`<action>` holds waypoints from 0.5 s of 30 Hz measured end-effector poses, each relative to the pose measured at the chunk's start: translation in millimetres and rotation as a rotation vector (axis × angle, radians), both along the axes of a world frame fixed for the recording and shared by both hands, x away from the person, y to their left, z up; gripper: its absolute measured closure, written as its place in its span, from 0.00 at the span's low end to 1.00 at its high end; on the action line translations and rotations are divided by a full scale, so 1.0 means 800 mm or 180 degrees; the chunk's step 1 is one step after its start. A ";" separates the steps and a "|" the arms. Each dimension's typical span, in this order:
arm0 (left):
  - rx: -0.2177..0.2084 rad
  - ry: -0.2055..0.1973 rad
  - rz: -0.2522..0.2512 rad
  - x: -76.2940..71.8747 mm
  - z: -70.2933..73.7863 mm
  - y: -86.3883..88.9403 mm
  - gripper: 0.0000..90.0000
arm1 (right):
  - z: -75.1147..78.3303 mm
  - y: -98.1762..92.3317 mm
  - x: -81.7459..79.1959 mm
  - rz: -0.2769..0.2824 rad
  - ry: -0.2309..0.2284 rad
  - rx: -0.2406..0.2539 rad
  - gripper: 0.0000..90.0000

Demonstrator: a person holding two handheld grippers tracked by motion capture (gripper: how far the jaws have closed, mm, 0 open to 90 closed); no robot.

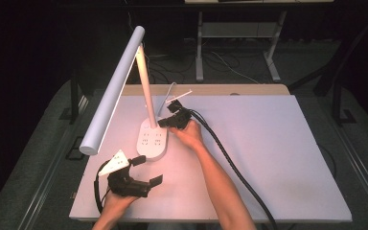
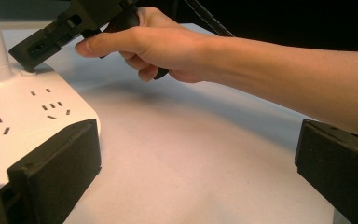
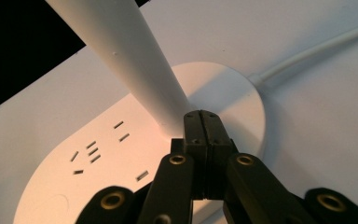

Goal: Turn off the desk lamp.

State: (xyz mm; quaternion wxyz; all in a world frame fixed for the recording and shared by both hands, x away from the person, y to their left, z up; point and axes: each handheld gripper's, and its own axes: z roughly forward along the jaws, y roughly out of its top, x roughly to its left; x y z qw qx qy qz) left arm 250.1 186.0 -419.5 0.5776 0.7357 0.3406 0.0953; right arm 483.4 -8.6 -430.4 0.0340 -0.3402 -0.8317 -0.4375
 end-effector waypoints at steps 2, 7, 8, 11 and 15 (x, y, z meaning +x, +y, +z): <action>0.0004 0.0000 -0.0003 0.000 0.000 0.000 0.00 | -0.002 -0.002 0.001 0.0016 0.0051 0.0056 1.00; -0.0003 0.0007 0.0008 0.001 0.000 0.000 0.00 | -0.009 -0.007 -0.001 0.0002 0.0045 0.0165 1.00; -0.0004 0.0007 0.0010 0.001 0.000 -0.001 0.00 | -0.012 -0.008 -0.001 -0.0020 0.0066 0.0246 1.00; 0.0010 0.0002 -0.0005 0.000 0.000 -0.001 0.00 | -0.011 -0.007 -0.002 -0.0013 0.0013 0.0210 1.00; 0.0001 0.0002 -0.0001 0.000 0.000 0.000 0.00 | -0.007 -0.005 -0.003 -0.0024 0.0006 0.0134 1.00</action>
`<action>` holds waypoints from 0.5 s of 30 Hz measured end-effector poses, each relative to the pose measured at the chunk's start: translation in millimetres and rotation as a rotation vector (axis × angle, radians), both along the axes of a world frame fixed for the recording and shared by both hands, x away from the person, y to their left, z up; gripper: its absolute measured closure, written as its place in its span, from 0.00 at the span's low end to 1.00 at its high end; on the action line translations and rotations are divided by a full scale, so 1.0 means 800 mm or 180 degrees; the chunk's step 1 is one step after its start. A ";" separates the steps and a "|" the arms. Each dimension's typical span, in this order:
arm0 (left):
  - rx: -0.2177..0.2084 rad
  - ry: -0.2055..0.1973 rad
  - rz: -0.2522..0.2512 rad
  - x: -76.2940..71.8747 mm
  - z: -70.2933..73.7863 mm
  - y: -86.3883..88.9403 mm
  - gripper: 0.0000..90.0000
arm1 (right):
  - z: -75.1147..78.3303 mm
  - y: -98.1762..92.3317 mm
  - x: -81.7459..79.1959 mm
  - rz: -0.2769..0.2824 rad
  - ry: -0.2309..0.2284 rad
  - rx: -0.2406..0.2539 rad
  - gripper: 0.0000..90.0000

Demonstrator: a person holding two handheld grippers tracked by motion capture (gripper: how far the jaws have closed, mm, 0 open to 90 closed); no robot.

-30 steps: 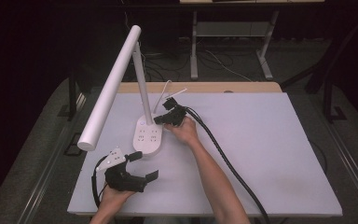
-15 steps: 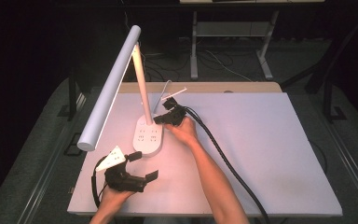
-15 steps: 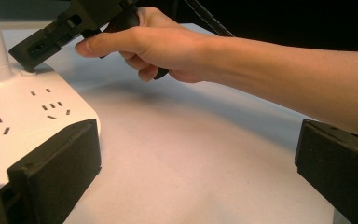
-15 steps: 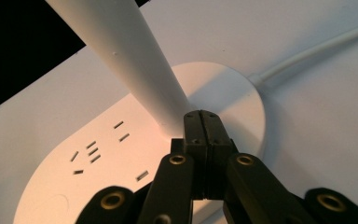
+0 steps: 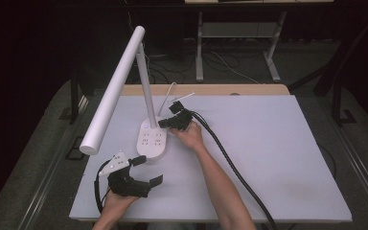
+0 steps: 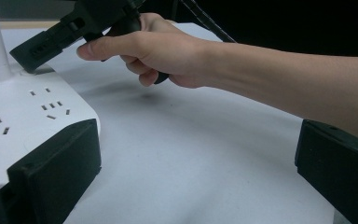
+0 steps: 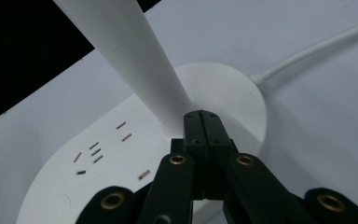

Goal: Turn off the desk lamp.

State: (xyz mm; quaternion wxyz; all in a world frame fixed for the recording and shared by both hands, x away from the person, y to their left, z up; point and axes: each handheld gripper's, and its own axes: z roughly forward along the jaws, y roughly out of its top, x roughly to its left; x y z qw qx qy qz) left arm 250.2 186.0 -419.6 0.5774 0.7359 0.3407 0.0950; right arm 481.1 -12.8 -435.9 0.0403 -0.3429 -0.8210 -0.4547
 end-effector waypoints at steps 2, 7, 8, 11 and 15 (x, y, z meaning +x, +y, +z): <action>0.0003 0.0000 0.0005 0.000 0.000 0.001 0.00 | -0.001 -0.001 0.001 -0.0015 0.0029 0.0048 1.00; 0.0004 -0.0004 0.0006 0.000 0.000 0.001 0.00 | 0.001 -0.001 0.002 -0.0019 0.0070 0.0048 1.00; 0.0002 -0.0003 0.0006 0.000 0.000 0.000 0.00 | 0.001 -0.002 0.002 -0.0013 0.0072 0.0029 1.00; 0.0016 -0.0007 0.0002 0.000 0.000 0.000 0.00 | 0.002 -0.004 0.003 -0.0034 0.0048 -0.0014 1.00; 0.0012 -0.0006 0.0000 0.000 0.000 0.000 0.00 | 0.002 -0.006 0.004 -0.0024 0.0075 0.0000 1.00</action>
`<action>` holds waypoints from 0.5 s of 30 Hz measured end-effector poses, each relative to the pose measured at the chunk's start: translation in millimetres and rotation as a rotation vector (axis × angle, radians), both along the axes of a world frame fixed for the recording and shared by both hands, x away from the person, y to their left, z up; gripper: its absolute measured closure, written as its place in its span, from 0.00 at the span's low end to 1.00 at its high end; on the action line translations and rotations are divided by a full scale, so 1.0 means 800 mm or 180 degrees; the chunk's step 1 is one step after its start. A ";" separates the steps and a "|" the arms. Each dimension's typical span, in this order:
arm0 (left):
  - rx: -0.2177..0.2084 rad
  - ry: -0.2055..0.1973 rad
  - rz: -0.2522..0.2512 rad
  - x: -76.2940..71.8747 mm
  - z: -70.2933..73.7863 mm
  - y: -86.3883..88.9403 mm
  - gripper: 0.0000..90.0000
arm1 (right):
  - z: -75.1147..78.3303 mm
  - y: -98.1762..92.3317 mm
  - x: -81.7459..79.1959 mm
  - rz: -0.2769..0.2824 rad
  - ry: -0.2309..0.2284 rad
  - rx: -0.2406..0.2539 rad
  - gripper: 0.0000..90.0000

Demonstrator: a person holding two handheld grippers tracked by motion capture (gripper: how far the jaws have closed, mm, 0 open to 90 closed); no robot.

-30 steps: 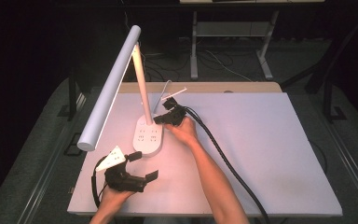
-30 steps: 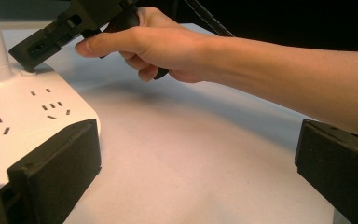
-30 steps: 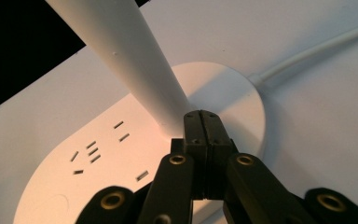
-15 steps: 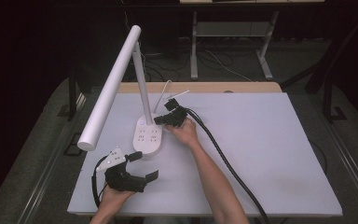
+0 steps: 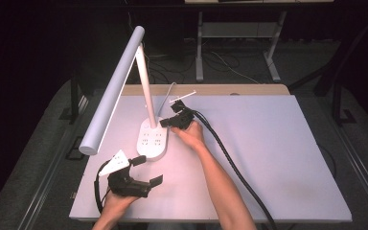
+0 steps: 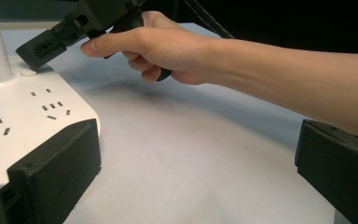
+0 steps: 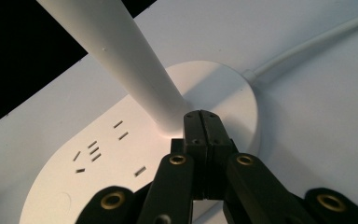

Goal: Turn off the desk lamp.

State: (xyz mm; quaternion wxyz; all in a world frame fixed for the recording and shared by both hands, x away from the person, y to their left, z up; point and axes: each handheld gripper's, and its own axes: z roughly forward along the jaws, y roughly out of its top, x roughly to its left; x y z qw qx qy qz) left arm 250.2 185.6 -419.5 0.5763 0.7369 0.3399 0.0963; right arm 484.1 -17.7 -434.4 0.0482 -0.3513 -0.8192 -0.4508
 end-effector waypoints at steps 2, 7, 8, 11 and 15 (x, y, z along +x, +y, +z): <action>0.0006 0.0003 0.0002 0.000 0.000 0.000 0.00 | -0.001 0.001 0.000 0.0006 -0.0014 0.0018 1.00; -0.0006 0.0002 0.0012 0.000 0.000 0.001 0.00 | -0.001 0.007 -0.003 -0.0001 -0.0044 0.0013 1.00; -0.0002 -0.0004 0.0011 0.000 0.000 0.001 0.00 | -0.001 0.008 -0.003 -0.0004 -0.0043 0.0011 1.00; 0.0002 -0.0002 0.0009 0.000 0.000 0.001 0.00 | -0.002 0.008 -0.004 -0.0008 -0.0068 -0.0006 1.00; 0.0005 -0.0001 0.0001 0.000 0.000 0.000 0.00 | 0.000 0.010 -0.006 -0.0013 -0.0094 -0.0048 1.00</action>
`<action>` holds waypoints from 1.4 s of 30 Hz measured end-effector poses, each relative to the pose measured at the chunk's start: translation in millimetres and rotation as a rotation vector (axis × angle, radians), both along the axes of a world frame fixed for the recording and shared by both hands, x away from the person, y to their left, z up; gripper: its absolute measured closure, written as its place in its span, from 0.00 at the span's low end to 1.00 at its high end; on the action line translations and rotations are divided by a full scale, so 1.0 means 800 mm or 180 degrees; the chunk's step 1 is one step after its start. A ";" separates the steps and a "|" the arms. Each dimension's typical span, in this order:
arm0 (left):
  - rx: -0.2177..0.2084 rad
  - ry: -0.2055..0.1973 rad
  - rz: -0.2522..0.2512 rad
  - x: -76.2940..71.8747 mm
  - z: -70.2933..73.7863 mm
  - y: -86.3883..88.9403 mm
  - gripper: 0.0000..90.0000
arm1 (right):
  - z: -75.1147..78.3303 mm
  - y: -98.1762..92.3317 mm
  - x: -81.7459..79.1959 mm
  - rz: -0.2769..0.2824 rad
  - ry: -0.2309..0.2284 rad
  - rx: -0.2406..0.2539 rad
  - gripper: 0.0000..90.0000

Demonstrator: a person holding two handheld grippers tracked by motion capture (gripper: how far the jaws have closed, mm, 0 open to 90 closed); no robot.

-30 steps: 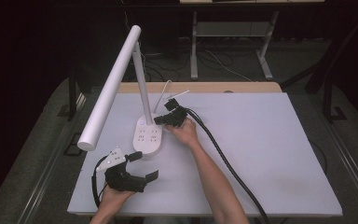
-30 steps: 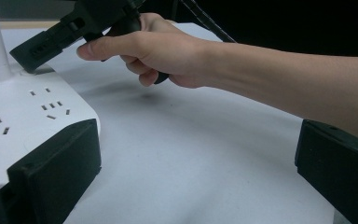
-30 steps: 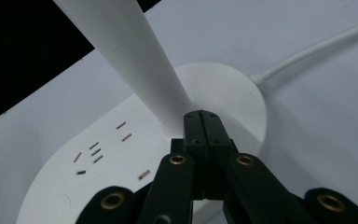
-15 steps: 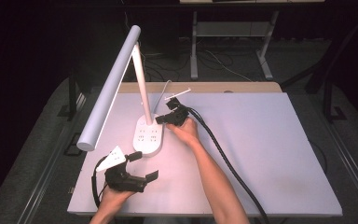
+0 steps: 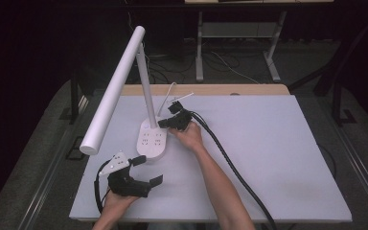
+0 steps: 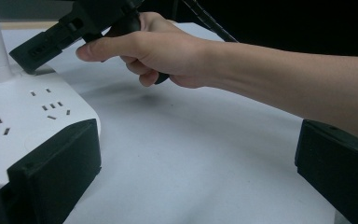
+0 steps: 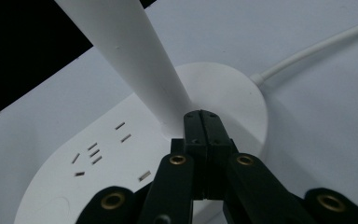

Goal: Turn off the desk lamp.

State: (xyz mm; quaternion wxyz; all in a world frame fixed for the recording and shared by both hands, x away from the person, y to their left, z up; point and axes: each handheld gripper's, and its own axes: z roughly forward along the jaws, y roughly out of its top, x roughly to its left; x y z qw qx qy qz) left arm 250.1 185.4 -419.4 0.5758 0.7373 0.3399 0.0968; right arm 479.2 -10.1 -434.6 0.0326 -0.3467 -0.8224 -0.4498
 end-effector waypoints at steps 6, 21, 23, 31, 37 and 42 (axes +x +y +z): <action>-0.0021 0.0001 0.0024 0.000 0.000 0.002 0.00 | 0.002 -0.004 0.001 -0.0046 0.0027 0.0003 1.00; -0.0012 -0.0003 0.0018 0.000 0.000 0.002 0.00 | 0.038 -0.043 -0.006 -0.0034 -0.0012 0.0064 1.00; -0.0011 -0.0005 0.0024 0.000 0.000 0.002 0.00 | 0.044 -0.050 -0.009 -0.0045 -0.0024 0.0052 1.00; 0.0016 -0.0009 0.0020 0.000 -0.001 -0.001 0.00 | 0.067 -0.090 -0.025 -0.0060 -0.0084 0.0145 1.00; 0.0044 -0.0011 0.0003 -0.001 -0.001 -0.002 0.00 | 0.079 -0.124 -0.043 -0.0156 -0.0035 0.0134 0.77; 0.0031 0.0007 0.0007 -0.002 -0.002 -0.002 0.00 | 0.087 -0.156 -0.058 -0.0236 -0.0072 0.0208 0.55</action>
